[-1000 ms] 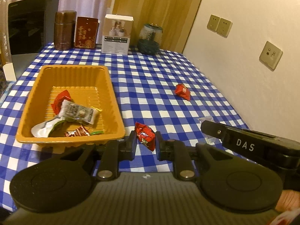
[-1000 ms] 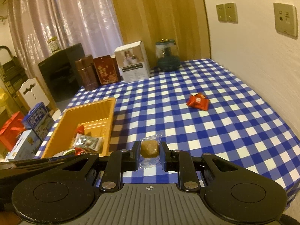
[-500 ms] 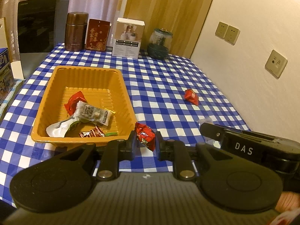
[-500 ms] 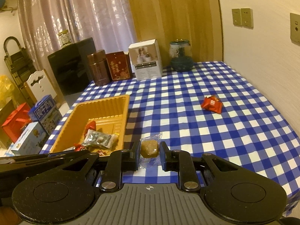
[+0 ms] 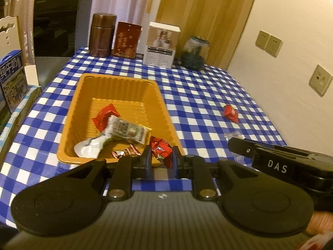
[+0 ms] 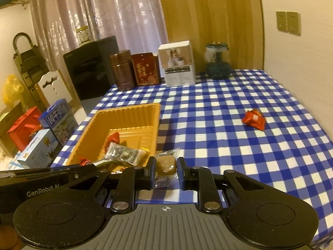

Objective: Organize snacks
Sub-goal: 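Carry both small candies over the orange tray, then open both tools to drop the candies into the tray, then move both open tools away from the tray toward the red candies on the cloth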

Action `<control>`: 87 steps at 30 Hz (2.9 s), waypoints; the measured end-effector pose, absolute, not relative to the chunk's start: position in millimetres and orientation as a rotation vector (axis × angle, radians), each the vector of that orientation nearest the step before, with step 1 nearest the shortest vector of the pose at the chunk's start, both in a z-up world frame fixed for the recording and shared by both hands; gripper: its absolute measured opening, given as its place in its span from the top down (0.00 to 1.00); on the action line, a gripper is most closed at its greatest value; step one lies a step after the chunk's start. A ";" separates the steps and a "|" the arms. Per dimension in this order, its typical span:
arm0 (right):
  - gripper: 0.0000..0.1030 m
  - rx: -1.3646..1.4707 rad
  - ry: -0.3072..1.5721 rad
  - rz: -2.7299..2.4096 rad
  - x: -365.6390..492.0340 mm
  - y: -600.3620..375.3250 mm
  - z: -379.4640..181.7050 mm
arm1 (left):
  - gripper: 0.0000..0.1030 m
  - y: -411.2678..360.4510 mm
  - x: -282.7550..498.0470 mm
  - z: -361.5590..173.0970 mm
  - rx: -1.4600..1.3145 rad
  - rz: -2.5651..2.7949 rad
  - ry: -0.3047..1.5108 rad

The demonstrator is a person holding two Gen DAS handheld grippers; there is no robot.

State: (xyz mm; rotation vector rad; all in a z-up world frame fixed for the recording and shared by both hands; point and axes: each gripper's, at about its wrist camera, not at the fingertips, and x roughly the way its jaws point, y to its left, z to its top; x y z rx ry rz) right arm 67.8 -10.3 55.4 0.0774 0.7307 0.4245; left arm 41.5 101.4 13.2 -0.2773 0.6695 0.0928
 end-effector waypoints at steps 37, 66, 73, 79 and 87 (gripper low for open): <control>0.79 0.065 0.794 0.544 143.3 67.7 24.7 | 0.71 186.0 110.3 -9.3 -0.229 0.143 0.722; 0.46 0.185 0.808 0.590 156.4 66.9 23.2 | 0.69 203.1 92.6 -8.7 -0.239 0.193 0.738; 0.46 0.215 0.832 0.510 149.6 38.4 21.2 | 0.69 197.5 86.6 -6.8 -0.249 0.191 0.738; 0.46 0.232 0.839 0.462 131.5 15.1 24.2 | 0.66 183.4 80.6 -2.1 -0.255 0.175 0.737; 0.46 0.236 0.825 0.406 105.7 -14.2 32.6 | 0.55 158.5 69.2 5.3 -0.264 0.146 0.735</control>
